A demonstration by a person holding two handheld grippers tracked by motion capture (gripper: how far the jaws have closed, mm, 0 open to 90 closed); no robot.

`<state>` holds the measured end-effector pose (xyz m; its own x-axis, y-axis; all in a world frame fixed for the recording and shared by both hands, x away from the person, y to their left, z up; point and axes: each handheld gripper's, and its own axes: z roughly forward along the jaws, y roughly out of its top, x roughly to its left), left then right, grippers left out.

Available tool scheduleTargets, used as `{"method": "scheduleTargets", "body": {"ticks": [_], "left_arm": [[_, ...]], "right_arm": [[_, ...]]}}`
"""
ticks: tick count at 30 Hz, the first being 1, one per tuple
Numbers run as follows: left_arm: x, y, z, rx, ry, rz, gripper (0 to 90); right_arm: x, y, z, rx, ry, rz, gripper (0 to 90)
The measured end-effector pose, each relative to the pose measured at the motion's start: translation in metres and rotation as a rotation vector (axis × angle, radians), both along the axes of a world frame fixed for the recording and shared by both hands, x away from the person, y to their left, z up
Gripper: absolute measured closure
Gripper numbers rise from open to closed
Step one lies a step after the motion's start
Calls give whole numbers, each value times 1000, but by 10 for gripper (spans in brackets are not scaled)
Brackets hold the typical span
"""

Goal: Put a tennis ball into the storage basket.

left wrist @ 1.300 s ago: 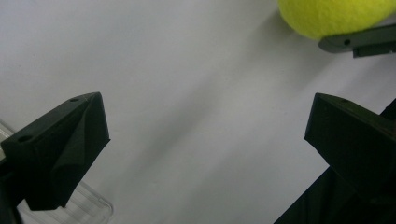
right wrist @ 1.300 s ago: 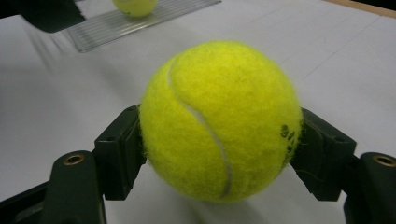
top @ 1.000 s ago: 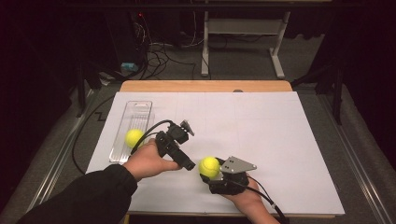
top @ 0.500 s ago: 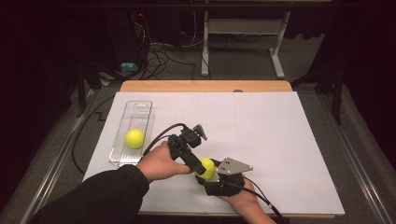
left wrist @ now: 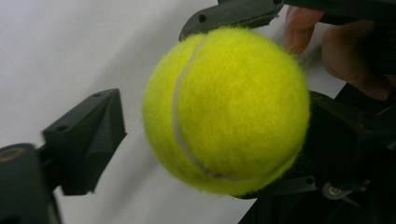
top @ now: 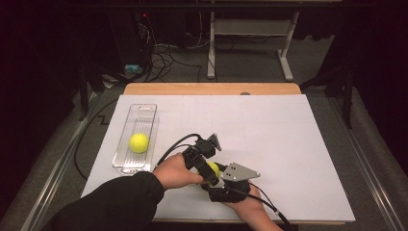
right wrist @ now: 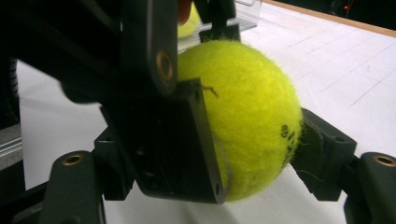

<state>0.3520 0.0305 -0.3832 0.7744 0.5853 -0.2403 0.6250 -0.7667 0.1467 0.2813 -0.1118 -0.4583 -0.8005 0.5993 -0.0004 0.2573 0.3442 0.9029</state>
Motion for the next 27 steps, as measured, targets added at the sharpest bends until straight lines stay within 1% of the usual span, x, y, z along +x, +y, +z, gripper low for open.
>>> {"method": "scheduleTargets", "body": {"ticks": [1,2,3,4,5,6,7,9,10,11,12,13,14,15,16,17,18,19,20,21,22,23,24,25,27], "left_arm": [[0,0,0,0,0,0,171],[0,0,0,-11,5,8,171],[0,1,0,-23,7,6,201],[0,1,0,-31,12,4,230],[0,0,0,-23,11,-3,255],[-1,0,0,-24,10,4,260],[-1,0,0,-19,10,-4,262],[-1,0,1,-18,9,-2,264],[-1,0,1,-20,6,5,264],[-1,0,1,-20,6,5,264],[-1,1,1,-19,-2,16,264],[0,2,2,-15,-1,15,264],[1,3,1,-22,-5,24,264],[1,3,1,-22,-5,24,264],[2,6,2,-17,-5,26,264],[3,6,3,-16,-5,27,264],[4,8,4,-9,-7,20,264],[5,10,4,-13,-10,37,264],[6,12,5,-12,-9,42,264],[8,14,6,-9,-9,45,264],[10,17,7,-11,-16,66,264],[10,17,7,-11,-16,66,265],[13,22,8,-12,-23,82,264],[13,22,8,-12,-23,82,264],[17,30,10,2,-20,93,264]], "right_arm": [[0,0,0,0,-1,-3,273],[0,0,0,0,-1,-3,273],[0,0,0,-14,-1,-16,273],[1,0,-1,-3,-2,-5,272],[1,0,-1,-5,0,-8,272],[1,0,-1,-3,9,-10,271],[1,0,-1,-2,9,-11,269],[1,0,-1,-1,10,-10,268],[2,0,-2,7,12,-4,252],[3,0,-2,15,9,0,227],[2,0,-2,25,15,-9,186],[2,-1,-2,22,8,-10,146],[3,-1,-2,20,3,-13,115],[3,-1,-2,20,3,-13,115],[3,-2,-2,24,1,-14,73],[4,-4,-3,26,15,-22,3],[4,-4,-3,26,15,-22,3],[5,-7,-4,19,22,-28,1],[5,-7,-4,19,22,-28,1],[6,-13,-5,23,23,-38,1],[7,-16,-5,22,25,-44,1],[7,-19,-5,20,25,-51,1],[8,-22,-5,18,16,-56,1],[9,-26,-5,14,13,-65,1],[10,-34,-4,13,5,-84,1]]}}
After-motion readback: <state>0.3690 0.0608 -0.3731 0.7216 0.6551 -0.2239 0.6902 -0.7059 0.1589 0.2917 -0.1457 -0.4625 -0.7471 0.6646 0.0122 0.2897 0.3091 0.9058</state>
